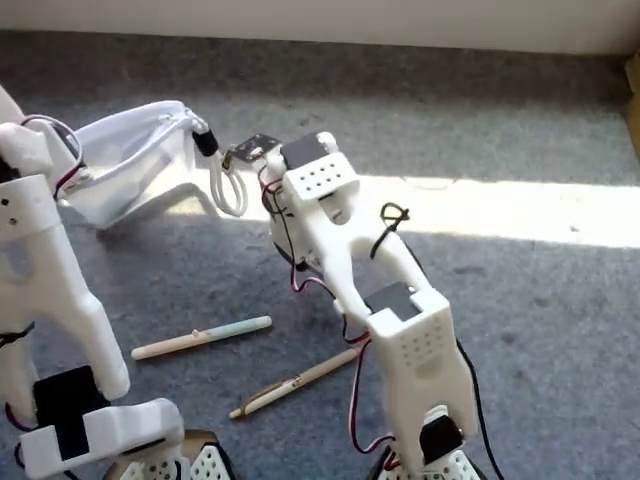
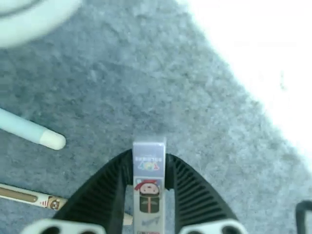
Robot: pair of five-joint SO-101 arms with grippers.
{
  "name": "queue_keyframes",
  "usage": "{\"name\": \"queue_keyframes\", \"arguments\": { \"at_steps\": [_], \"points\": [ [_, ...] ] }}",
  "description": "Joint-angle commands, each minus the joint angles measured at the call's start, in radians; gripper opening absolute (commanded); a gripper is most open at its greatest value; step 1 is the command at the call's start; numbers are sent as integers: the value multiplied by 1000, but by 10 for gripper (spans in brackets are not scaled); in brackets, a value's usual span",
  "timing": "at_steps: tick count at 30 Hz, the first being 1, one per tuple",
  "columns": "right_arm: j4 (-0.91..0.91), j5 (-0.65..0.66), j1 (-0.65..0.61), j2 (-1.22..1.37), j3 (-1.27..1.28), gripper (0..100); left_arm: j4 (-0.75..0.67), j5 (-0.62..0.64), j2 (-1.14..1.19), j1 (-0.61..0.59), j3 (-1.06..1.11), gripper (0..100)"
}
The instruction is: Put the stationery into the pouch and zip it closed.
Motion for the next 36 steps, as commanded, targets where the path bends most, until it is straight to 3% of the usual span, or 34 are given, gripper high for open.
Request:
{"name": "queue_keyframes", "arguments": {
  "at_steps": [1,15,22,36],
  "points": [
    [44,-26,58,-33,-53,5,-17,8,-54,108,-58,7],
    [41,-127,226,-243,74,5,-63,32,-44,328,-81,7],
    [10,-123,243,-472,321,5,-57,34,-42,335,-76,7],
    [-282,-127,239,-917,753,5,-61,26,-47,337,16,7]
  ]
}}
